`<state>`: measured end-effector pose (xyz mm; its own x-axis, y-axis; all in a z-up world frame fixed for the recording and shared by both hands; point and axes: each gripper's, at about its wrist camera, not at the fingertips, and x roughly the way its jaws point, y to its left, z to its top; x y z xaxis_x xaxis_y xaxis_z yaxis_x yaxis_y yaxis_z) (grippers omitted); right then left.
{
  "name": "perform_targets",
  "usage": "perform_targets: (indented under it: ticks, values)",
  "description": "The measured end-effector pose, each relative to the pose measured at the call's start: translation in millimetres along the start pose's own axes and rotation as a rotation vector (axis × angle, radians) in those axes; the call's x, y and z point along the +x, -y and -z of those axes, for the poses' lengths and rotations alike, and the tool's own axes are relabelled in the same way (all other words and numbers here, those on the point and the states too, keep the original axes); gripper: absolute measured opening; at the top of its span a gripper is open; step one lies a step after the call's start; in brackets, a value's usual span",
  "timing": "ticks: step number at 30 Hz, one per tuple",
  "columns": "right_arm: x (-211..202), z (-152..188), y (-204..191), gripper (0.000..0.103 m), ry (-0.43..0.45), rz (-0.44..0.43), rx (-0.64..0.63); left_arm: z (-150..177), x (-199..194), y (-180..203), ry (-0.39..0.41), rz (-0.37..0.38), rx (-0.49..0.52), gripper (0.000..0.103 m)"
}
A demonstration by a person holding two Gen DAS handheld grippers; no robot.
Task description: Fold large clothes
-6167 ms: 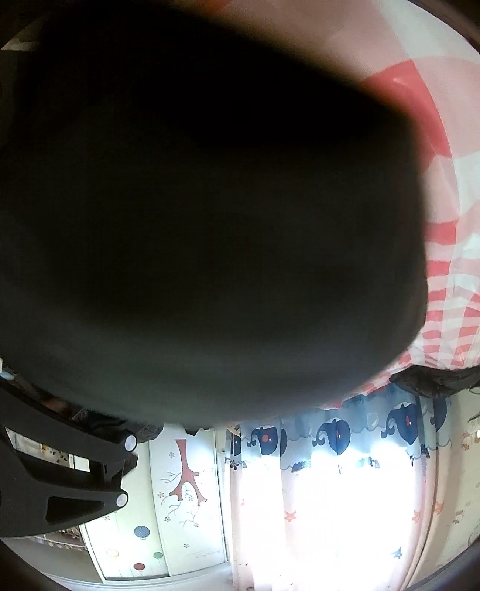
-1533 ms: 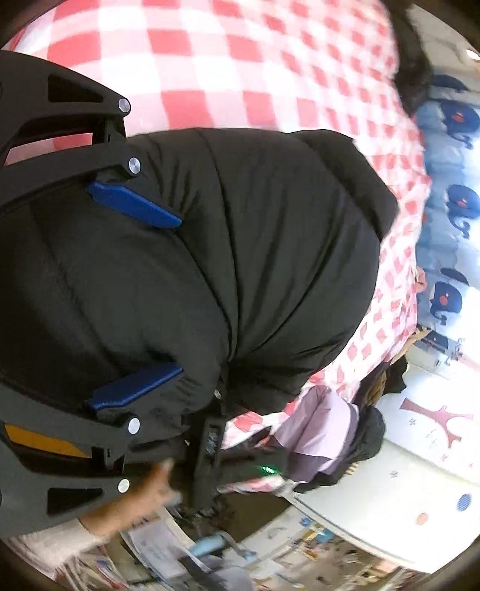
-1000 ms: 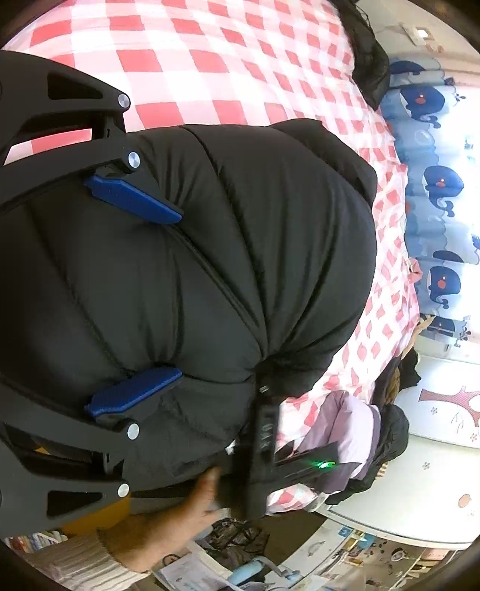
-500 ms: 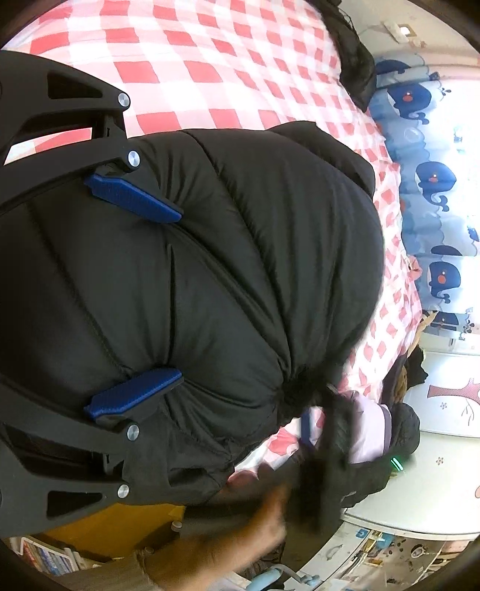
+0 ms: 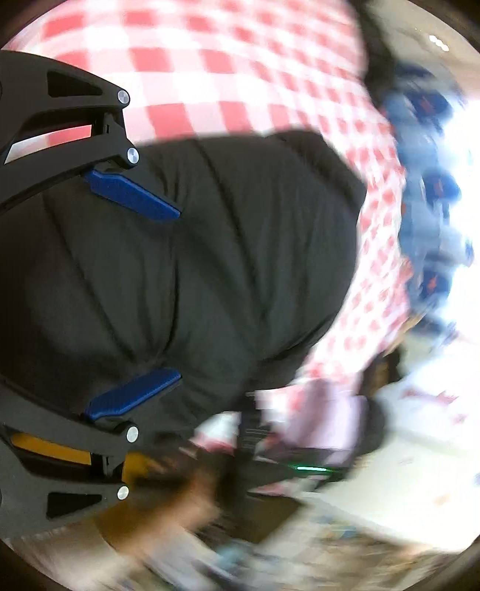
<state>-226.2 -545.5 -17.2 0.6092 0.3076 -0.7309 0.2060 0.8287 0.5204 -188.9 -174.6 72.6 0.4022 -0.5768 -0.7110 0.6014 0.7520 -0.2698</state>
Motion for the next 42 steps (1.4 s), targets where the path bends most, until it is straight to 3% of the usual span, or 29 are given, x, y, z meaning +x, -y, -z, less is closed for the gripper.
perform_targets:
  ticks: [2,4,6,7,9,13,18,22,25,27,29,31,33,36,38,40,42]
  values:
    - [8.9,7.5,10.7,0.097,-0.021,-0.014,0.035,-3.3,-9.6,-43.9,0.02,0.009,-0.179,0.082]
    - [15.4,12.0,16.4,0.097,-0.029,-0.031,0.063,-0.7,4.4,-92.9,-0.022,-0.006,-0.353,0.085]
    - [21.9,15.5,14.9,0.097,-0.03,-0.029,0.066,4.9,34.7,-122.9,-0.115,0.063,-0.463,0.087]
    - [23.3,16.4,12.9,0.097,-0.03,-0.025,0.064,10.0,52.1,-131.6,-0.158,0.142,-0.519,0.088]
    - [25.2,19.4,8.9,0.097,-0.022,-0.02,0.069,16.2,75.5,-131.1,-0.195,0.299,-0.569,0.091]
    - [37.3,26.2,-5.8,0.098,-0.006,-0.035,0.097,4.3,71.0,-114.9,-0.161,0.303,-0.468,0.092]
    - [71.7,16.2,-67.3,0.098,-0.038,-0.124,0.077,-10.9,10.2,-166.5,-0.04,0.171,-0.433,0.088]
    - [136.4,1.2,-173.0,0.098,-0.111,-0.238,-0.05,-2.1,-59.1,-243.8,0.049,-0.017,-0.484,0.087]
    - [187.1,2.9,-241.7,0.098,-0.178,-0.28,-0.147,17.9,-87.4,-295.0,0.055,-0.139,-0.534,0.086]
    - [216.0,10.0,-262.5,0.098,-0.211,-0.253,-0.187,38.2,-86.3,-324.5,0.019,-0.16,-0.588,0.087]
    - [235.1,16.4,-258.4,0.098,-0.248,-0.277,-0.144,49.7,-82.9,-342.7,0.0,-0.141,-0.61,0.088]
    - [235.1,19.6,-252.9,0.098,-0.258,-0.276,-0.148,50.8,-84.0,-338.1,-0.007,-0.141,-0.583,0.088]
    - [226.4,15.4,-251.4,0.098,-0.27,-0.264,-0.164,41.7,-94.1,-327.5,0.006,-0.199,-0.538,0.088]
    - [181.4,-8.4,-260.5,0.098,-0.143,-0.234,-0.243,27.2,-122.3,-312.2,0.139,-0.315,-0.441,0.088]
    - [153.6,-31.6,-276.0,0.098,-0.031,-0.239,-0.285,16.6,-122.3,-309.8,0.166,-0.35,-0.394,0.088]
    - [148.4,-47.1,-295.7,0.098,0.004,-0.226,-0.335,9.4,-109.8,-313.4,0.145,-0.324,-0.381,0.088]
    - [167.0,-57.3,-320.8,0.098,-0.018,-0.18,-0.406,6.0,-92.6,-312.2,0.111,-0.327,-0.363,0.088]
